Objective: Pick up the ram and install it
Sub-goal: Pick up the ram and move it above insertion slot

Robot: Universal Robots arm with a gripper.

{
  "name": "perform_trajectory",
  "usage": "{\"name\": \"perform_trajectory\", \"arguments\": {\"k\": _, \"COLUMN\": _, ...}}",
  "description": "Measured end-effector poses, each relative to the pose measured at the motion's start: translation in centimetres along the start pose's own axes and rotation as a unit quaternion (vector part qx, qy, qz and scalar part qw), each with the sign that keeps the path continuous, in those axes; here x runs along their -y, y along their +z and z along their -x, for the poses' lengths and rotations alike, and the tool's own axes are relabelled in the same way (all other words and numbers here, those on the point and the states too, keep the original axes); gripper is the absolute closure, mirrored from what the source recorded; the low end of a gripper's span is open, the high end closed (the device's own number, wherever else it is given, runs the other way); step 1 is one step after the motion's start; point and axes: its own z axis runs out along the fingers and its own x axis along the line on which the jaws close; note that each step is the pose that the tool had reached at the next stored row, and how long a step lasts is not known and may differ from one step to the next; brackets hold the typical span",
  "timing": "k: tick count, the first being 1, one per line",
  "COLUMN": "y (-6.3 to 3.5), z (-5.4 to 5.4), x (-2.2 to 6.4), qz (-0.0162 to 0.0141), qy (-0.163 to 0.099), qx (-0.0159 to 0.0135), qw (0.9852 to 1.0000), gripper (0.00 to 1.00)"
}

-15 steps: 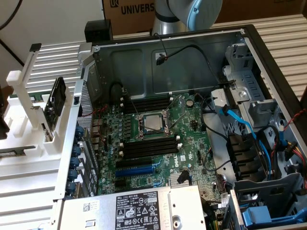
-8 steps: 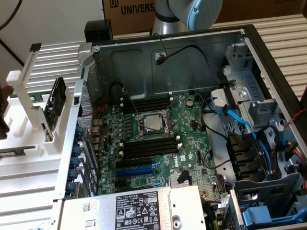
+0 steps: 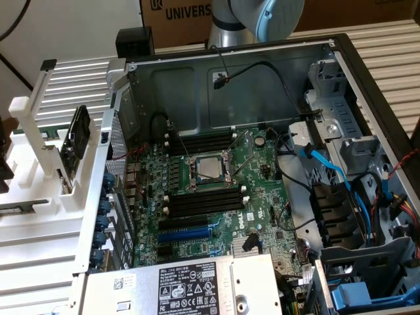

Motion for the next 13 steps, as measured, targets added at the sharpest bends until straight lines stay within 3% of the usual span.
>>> {"name": "perform_trajectory", "arguments": {"k": 6, "y": 0.39, "z": -0.3, "x": -0.04, "qz": 0.0003, "qy": 0.000, "qx": -0.0011, "qw": 1.0000, "gripper": 0.67}}
{"name": "perform_trajectory", "arguments": {"k": 9, "y": 0.50, "z": -1.5, "x": 0.07, "qz": 0.0038, "qy": 0.000, "qx": -0.0041, "qw": 1.0000, "gripper": 0.67}}
{"name": "perform_trajectory", "arguments": {"k": 13, "y": 0.72, "z": -1.8, "x": 0.97, "qz": 0.0066, "qy": 0.000, "qx": -0.0054, "qw": 1.0000, "gripper": 0.67}}
